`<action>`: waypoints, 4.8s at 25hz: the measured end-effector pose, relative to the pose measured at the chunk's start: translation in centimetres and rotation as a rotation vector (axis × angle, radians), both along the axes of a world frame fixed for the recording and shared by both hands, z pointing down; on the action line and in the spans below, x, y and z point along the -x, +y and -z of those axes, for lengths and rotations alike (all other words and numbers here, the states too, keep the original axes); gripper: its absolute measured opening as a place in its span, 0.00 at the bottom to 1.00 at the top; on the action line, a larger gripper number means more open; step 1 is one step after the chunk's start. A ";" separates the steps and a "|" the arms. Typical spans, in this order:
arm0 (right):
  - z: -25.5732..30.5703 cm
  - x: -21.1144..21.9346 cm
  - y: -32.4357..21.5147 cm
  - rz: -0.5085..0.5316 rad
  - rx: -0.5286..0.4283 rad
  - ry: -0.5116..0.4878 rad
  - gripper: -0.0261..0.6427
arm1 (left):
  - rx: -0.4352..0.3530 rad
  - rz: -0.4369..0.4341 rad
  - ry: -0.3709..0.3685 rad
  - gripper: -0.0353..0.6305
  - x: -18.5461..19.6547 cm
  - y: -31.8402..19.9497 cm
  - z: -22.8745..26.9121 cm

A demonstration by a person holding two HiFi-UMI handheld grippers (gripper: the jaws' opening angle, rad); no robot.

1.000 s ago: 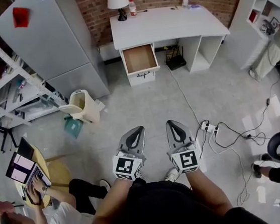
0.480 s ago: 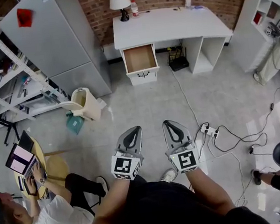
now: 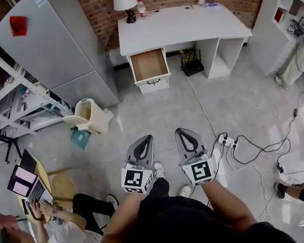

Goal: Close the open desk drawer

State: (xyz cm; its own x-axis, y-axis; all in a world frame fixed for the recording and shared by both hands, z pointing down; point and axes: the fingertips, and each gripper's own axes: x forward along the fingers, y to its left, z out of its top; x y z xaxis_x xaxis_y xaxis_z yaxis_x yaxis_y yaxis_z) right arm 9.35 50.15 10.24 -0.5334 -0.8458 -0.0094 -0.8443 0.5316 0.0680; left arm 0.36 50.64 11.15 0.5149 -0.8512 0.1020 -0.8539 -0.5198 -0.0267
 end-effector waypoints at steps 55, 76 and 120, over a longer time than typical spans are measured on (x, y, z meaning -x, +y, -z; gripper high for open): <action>-3.2 1.2 -33.0 0.016 0.048 -0.009 0.08 | 0.041 0.018 -0.017 0.06 0.3 -33.2 -3.4; -7.0 1.2 -40.2 0.055 0.110 -0.001 0.08 | 0.086 0.034 -0.053 0.06 -0.1 -40.0 -7.2; -36.6 6.4 -48.6 0.027 0.243 -0.018 0.08 | 0.192 0.068 -0.093 0.06 3.4 -49.8 -39.6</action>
